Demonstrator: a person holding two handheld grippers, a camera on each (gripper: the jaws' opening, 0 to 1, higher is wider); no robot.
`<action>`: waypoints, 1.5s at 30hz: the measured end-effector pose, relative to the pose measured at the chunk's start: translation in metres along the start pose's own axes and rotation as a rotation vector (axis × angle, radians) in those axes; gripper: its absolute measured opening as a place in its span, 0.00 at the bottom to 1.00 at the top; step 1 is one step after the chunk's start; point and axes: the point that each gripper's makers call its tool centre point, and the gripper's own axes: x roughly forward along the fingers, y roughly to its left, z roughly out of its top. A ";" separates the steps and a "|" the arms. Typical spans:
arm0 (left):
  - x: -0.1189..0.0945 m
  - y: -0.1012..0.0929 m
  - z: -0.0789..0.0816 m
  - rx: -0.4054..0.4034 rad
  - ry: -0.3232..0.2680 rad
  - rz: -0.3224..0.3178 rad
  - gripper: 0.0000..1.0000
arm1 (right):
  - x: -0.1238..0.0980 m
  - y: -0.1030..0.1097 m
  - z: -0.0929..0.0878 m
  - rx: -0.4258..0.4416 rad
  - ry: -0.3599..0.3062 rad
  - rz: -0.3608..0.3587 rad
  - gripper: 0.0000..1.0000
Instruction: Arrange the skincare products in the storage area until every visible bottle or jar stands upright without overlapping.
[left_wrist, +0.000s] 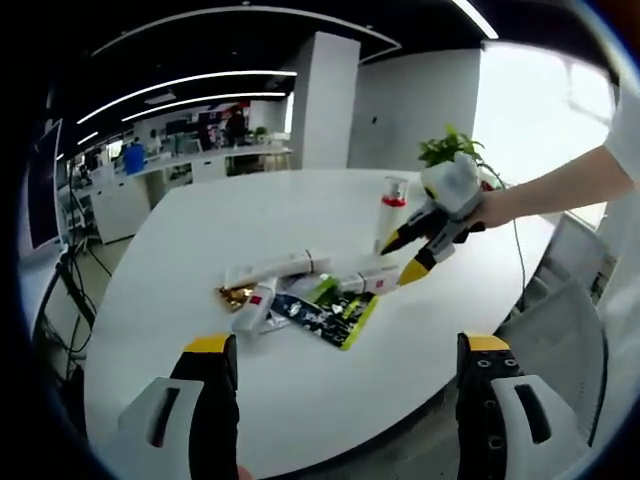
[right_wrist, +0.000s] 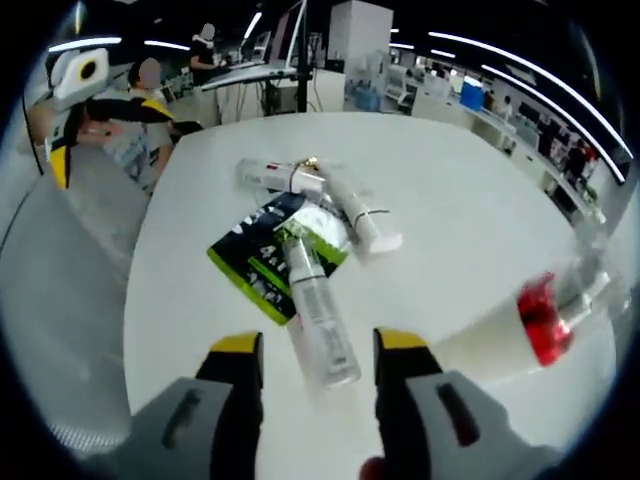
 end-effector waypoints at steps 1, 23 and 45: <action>0.000 0.000 0.000 -0.001 0.000 0.001 0.89 | 0.002 0.000 0.000 -0.003 0.006 0.006 0.43; -0.003 0.006 0.004 -0.028 -0.027 0.030 0.88 | 0.040 0.002 -0.004 -0.174 0.158 0.088 0.22; -0.002 0.005 0.004 -0.015 -0.031 0.019 0.88 | 0.027 0.005 0.004 -0.044 0.146 0.031 0.19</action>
